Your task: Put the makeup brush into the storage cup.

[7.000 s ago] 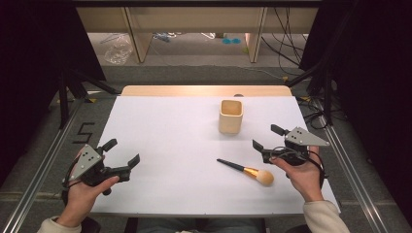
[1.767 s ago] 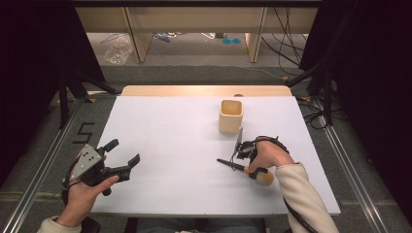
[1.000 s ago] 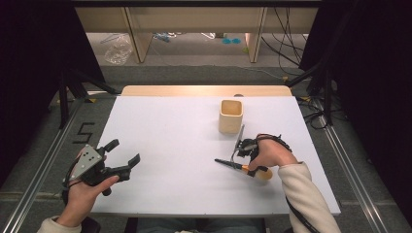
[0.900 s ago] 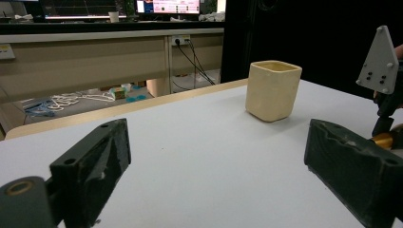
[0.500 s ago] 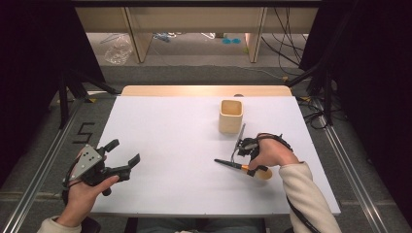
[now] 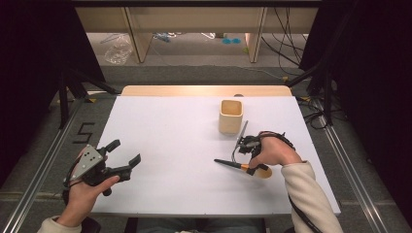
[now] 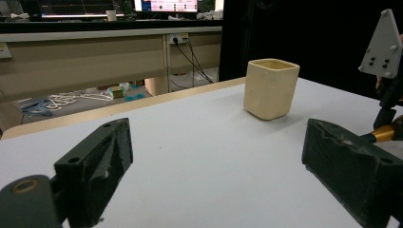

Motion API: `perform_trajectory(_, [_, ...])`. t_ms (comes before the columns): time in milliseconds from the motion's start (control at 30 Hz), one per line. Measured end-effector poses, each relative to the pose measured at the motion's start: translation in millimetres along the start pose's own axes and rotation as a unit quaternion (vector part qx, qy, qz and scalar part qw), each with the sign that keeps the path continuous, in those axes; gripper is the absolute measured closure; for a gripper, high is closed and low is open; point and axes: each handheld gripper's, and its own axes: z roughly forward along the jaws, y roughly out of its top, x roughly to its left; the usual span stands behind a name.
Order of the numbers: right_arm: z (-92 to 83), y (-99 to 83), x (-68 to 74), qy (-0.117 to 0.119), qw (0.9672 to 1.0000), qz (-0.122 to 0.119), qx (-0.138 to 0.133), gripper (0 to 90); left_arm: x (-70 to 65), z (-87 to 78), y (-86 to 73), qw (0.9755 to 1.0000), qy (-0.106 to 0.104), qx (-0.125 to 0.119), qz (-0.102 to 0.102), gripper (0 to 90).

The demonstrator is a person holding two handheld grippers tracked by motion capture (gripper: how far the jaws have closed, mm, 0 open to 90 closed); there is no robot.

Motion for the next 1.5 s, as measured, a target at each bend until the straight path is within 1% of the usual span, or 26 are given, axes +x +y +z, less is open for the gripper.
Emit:
perform_trajectory(167, [-2.9,-0.6,0.0,0.008,0.9999,0.010,0.002,62.8,-0.2,0.2,0.0,1.0000,-0.001,0.000,0.000,9.7])
perform_trajectory(233, [-4.1,-0.8,-1.0,0.012,0.9999,0.008,0.001,62.8,-0.3,0.2,0.0,1.0000,-0.001,0.000,-0.001,9.7])
perform_trajectory(267, [-5.3,-0.5,-0.5,0.011,0.9998,0.014,0.008,62.8,-0.4,0.2,0.0,1.0000,-0.001,0.000,-0.001,9.9])
perform_trajectory(300, [-6.3,-0.7,-1.1,0.010,0.9998,0.014,0.008,62.8,-0.6,0.2,0.0,1.0000,-0.001,0.000,-0.001,9.9])
perform_trajectory(467, [-14.5,-1.4,-4.6,0.013,0.9999,0.009,-0.001,62.8,-0.7,0.5,0.1,1.0000,-0.002,0.002,0.002,10.1])
perform_trajectory(500, [-18.2,-1.0,-4.7,0.016,0.9998,0.013,-0.001,62.8,-1.0,0.5,0.3,1.0000,-0.002,0.003,0.004,10.1])
perform_trajectory(667, [-24.1,-0.6,-6.3,0.012,0.9999,0.009,-0.005,62.8,-1.9,1.8,-0.1,1.0000,-0.005,0.005,0.006,10.9])
perform_trajectory(733, [-24.8,-0.3,-6.8,0.013,0.9999,0.004,-0.007,62.8,-3.8,3.6,-0.4,0.9999,-0.011,0.007,0.010,11.2])
perform_trajectory(800, [-26.6,1.2,-5.2,0.012,0.9999,0.010,-0.003,62.8,-6.5,5.4,-0.4,0.9996,-0.020,0.011,0.017,11.8])
perform_trajectory(833, [-28.1,2.7,-4.3,0.014,0.9999,0.006,-0.004,62.8,-9.2,7.4,-0.6,0.9992,-0.027,0.016,0.025,12.0])
perform_trajectory(867, [-28.7,3.3,-4.2,0.016,0.9999,0.002,-0.005,62.8,-9.2,7.4,-0.6,0.9992,-0.027,0.016,0.025,12.0])
perform_trajectory(967, [-32.4,7.0,-1.0,0.023,0.9997,-0.001,-0.003,62.8,-13.4,13.1,-0.6,0.9984,-0.043,0.022,0.029,12.4])
perform_trajectory(1000, [-32.7,7.7,-0.1,0.022,0.9997,-0.003,-0.005,62.8,-16.0,18.7,-0.7,0.9971,-0.060,0.029,0.037,12.4])
perform_trajectory(1033, [-32.7,7.7,-0.1,0.022,0.9997,-0.003,-0.005,62.8,-16.0,18.7,-0.7,0.9971,-0.060,0.029,0.037,12.5])
perform_trajectory(1067, [-34.1,9.1,0.7,0.023,0.9997,-0.008,-0.004,62.8,-18.9,24.0,-1.6,0.9964,-0.070,0.030,0.038,12.5])
perform_trajectory(1100, [-36.1,11.5,3.0,0.027,0.9996,-0.009,-0.006,62.8,-23.2,31.1,-1.7,0.9948,-0.081,0.042,0.046,13.1])
perform_trajectory(1133, [-37.1,12.6,4.0,0.025,0.9996,-0.011,-0.006,62.8,-25.7,36.1,-1.5,0.9939,-0.087,0.044,0.052,13.3])
perform_trajectory(1167, [-38.6,14.1,4.9,0.027,0.9995,-0.016,-0.006,62.8,-25.7,36.1,-1.5,0.9939,-0.087,0.044,0.052,13.5])
perform_trajectory(1200, [-39.2,15.2,5.4,0.027,0.9994,-0.020,-0.009,62.8,-28.5,41.3,-1.1,0.9928,-0.094,0.049,0.056,13.7])
perform_trajectory(1233, [-40.5,16.7,6.3,0.026,0.9993,-0.025,-0.008,62.8,-34.8,52.9,-0.3,0.9900,-0.112,0.056,0.065,13.9])
perform_trajectory(1267, [-41.6,18.1,7.9,0.028,0.9993,-0.023,-0.011,62.8,-34.8,52.9,-0.3,0.9900,-0.112,0.056,0.065,13.9])
perform_trajectory(1300, [-41.8,19.1,7.2,0.024,0.9989,-0.037,-0.014,62.8,-38.1,59.4,-0.3,0.9885,-0.123,0.056,0.068,14.2])
perform_trajectory(1333, [-43.2,21.1,8.7,0.025,0.9989,-0.039,-0.010,62.8,-42.5,66.4,0.5,0.9868,-0.129,0.063,0.075,14.5])
perform_trajectory(1367, [-43.2,21.1,8.7,0.025,0.9989,-0.039,-0.010,62.8,-45.1,71.0,0.6,0.9859,-0.134,0.063,0.078,14.5])
perform_trajectory(1433, [-45.3,23.9,10.6,0.028,0.9985,-0.046,-0.010,62.8,-51.9,82.4,1.3,0.9830,-0.145,0.066,0.091,14.7])
perform_trajectory(1500, [-47.7,26.7,13.3,0.027,0.9986,-0.045,-0.011,62.8,-58.1,92.2,2.2,0.9805,-0.154,0.068,0.102,14.6])
